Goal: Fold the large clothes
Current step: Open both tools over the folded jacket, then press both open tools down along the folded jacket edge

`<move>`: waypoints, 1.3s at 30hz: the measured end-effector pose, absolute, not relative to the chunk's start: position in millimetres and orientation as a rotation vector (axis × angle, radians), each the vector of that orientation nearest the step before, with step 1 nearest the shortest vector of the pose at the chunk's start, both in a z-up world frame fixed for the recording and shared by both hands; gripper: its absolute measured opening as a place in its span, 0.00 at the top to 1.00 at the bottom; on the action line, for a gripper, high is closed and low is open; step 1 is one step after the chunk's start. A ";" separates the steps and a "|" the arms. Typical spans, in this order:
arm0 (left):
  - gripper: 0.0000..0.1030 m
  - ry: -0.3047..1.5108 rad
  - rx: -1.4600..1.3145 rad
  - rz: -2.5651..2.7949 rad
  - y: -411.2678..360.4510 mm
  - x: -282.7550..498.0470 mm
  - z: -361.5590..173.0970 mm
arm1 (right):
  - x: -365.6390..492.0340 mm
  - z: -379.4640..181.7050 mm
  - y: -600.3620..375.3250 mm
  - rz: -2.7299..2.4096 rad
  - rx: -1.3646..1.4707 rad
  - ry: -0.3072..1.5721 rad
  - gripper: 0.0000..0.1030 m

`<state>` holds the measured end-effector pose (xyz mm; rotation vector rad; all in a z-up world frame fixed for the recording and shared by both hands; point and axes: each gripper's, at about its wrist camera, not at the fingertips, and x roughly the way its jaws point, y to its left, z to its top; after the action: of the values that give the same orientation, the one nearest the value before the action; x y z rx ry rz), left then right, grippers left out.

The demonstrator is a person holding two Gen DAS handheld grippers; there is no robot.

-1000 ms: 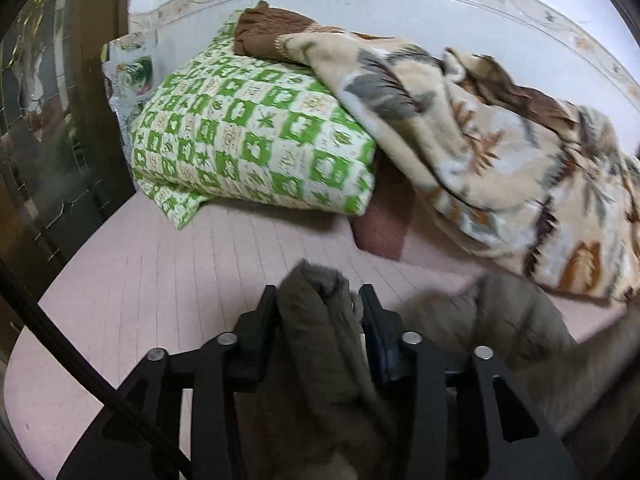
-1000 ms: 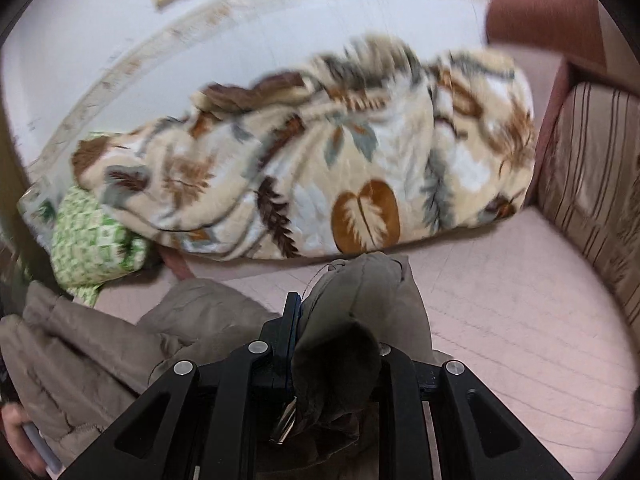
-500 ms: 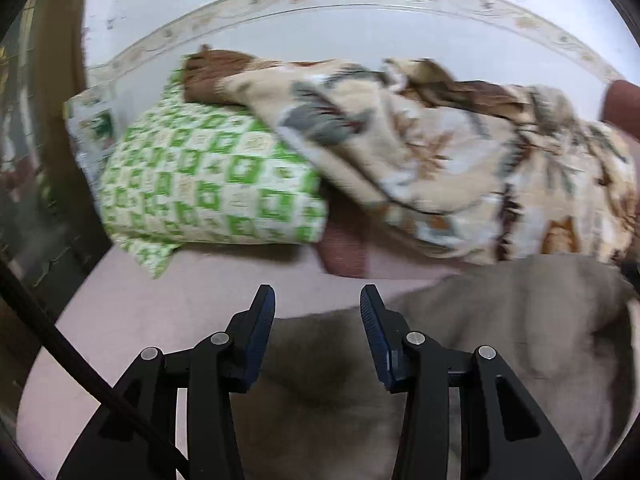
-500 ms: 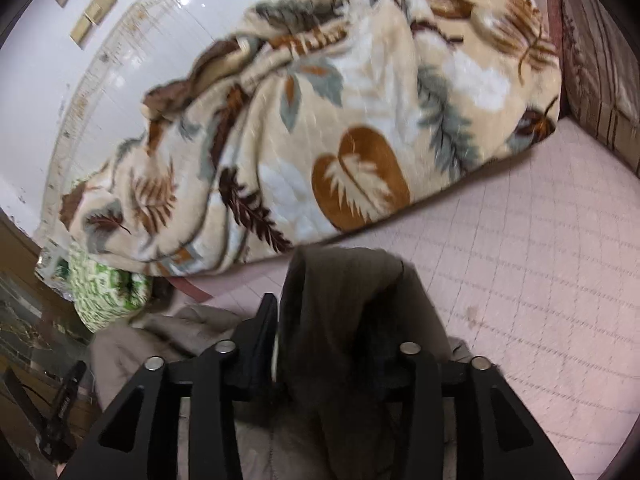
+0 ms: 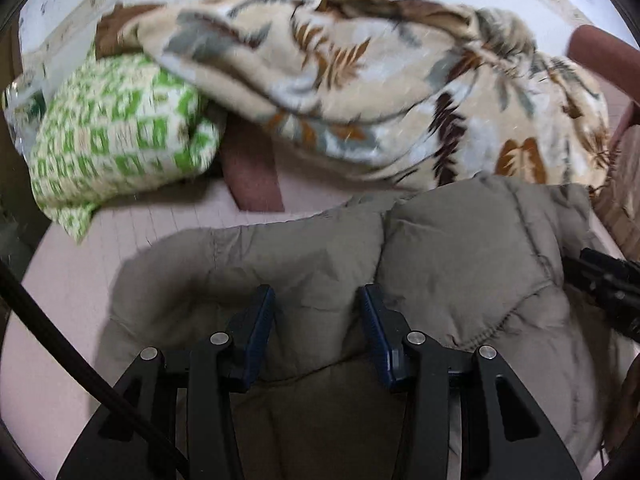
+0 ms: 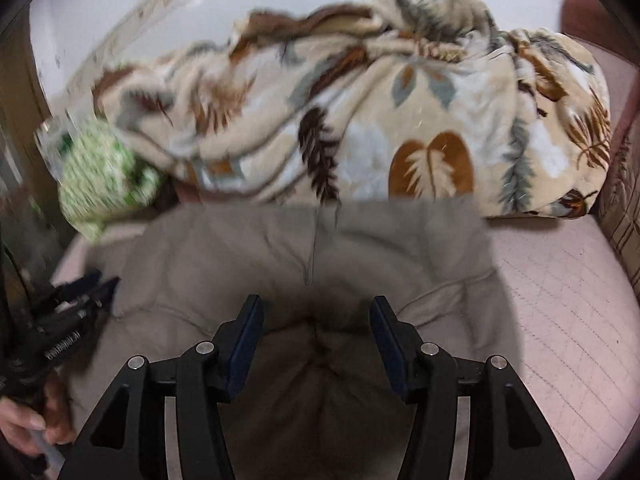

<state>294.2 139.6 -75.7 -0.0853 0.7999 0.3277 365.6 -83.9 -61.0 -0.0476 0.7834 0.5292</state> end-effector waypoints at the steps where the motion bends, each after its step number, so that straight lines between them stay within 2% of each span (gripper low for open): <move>1: 0.54 0.805 -0.084 0.333 141.4 297.3 -81.2 | 369.6 -70.9 -79.1 0.508 -0.072 0.788 0.42; 9: 0.49 0.775 -0.099 0.326 149.7 315.6 -111.2 | 402.2 -117.1 -78.0 0.482 -0.077 0.851 0.39; 17: 0.49 0.776 -0.150 0.310 155.6 321.3 -131.3 | 407.1 -137.3 -82.2 0.492 -0.025 0.850 0.38; 21: 0.49 0.807 -0.112 0.353 150.9 321.2 -121.3 | 413.8 -135.9 -78.3 0.484 -0.048 0.903 0.38; 23: 0.49 0.794 -0.120 0.355 150.5 304.0 -101.5 | 408.8 -121.0 -78.9 0.470 -0.071 0.926 0.38; 26: 0.49 0.703 -0.139 0.323 148.4 258.2 -64.3 | 372.9 -82.2 -95.0 0.517 -0.055 0.824 0.37; 29: 0.46 0.648 -0.112 0.355 139.2 201.5 -43.4 | 320.2 -51.9 -123.0 0.493 -0.051 0.746 0.28; 35: 0.46 0.631 -0.076 0.480 117.2 87.6 -54.8 | 211.3 -52.1 -163.7 0.509 0.053 0.698 0.28; 39: 0.46 0.638 -0.129 0.520 114.1 52.0 -76.6 | 163.6 -63.7 -162.6 0.512 0.073 0.708 0.28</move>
<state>52.0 114.1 -76.6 -0.1285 0.6375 0.5204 163.6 -162.6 -63.7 0.0733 0.7078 0.5120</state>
